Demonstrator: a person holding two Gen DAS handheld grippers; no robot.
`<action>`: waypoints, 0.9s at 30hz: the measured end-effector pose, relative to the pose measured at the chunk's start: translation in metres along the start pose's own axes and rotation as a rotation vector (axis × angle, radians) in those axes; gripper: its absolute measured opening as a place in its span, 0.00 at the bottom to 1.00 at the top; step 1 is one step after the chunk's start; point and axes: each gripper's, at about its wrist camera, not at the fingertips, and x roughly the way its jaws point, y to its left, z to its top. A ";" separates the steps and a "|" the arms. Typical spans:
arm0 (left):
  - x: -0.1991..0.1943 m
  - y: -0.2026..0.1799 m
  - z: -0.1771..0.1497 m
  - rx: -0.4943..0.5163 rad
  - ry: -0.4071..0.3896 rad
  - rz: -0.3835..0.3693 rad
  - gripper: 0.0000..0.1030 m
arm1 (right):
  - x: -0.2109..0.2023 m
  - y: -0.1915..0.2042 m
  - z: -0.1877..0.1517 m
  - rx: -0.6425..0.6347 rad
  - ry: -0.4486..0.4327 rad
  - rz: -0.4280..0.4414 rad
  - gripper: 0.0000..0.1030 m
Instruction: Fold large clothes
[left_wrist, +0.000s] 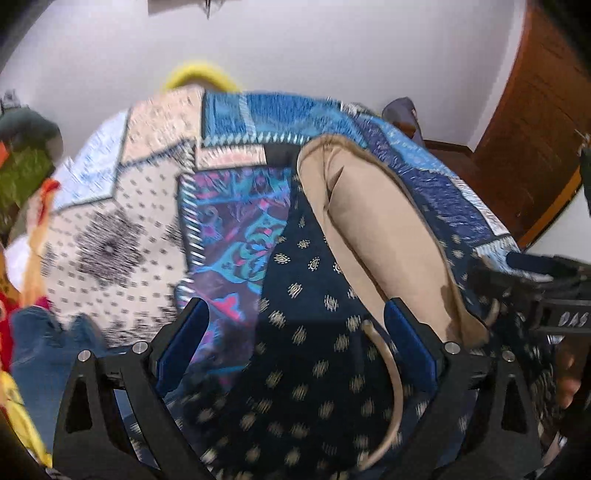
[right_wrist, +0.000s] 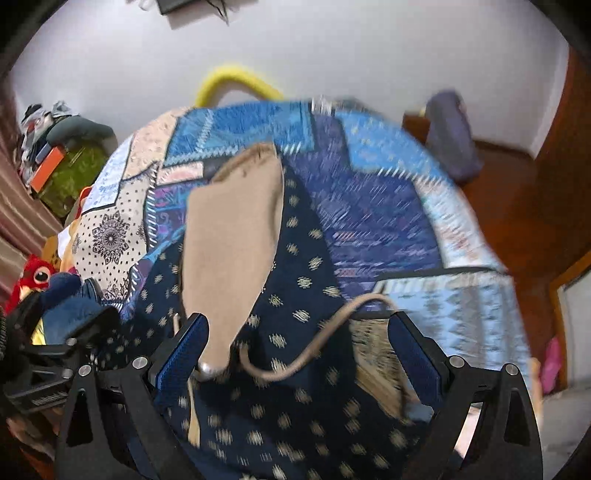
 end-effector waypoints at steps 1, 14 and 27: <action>0.009 0.001 0.002 -0.016 0.012 -0.006 0.93 | 0.013 -0.001 0.003 0.006 0.017 -0.009 0.94; 0.047 0.001 0.003 -0.103 0.058 -0.028 0.14 | 0.049 -0.007 0.008 0.034 0.005 0.030 0.13; -0.109 -0.037 -0.032 0.147 -0.121 -0.013 0.11 | -0.086 0.014 -0.037 -0.107 -0.138 0.083 0.09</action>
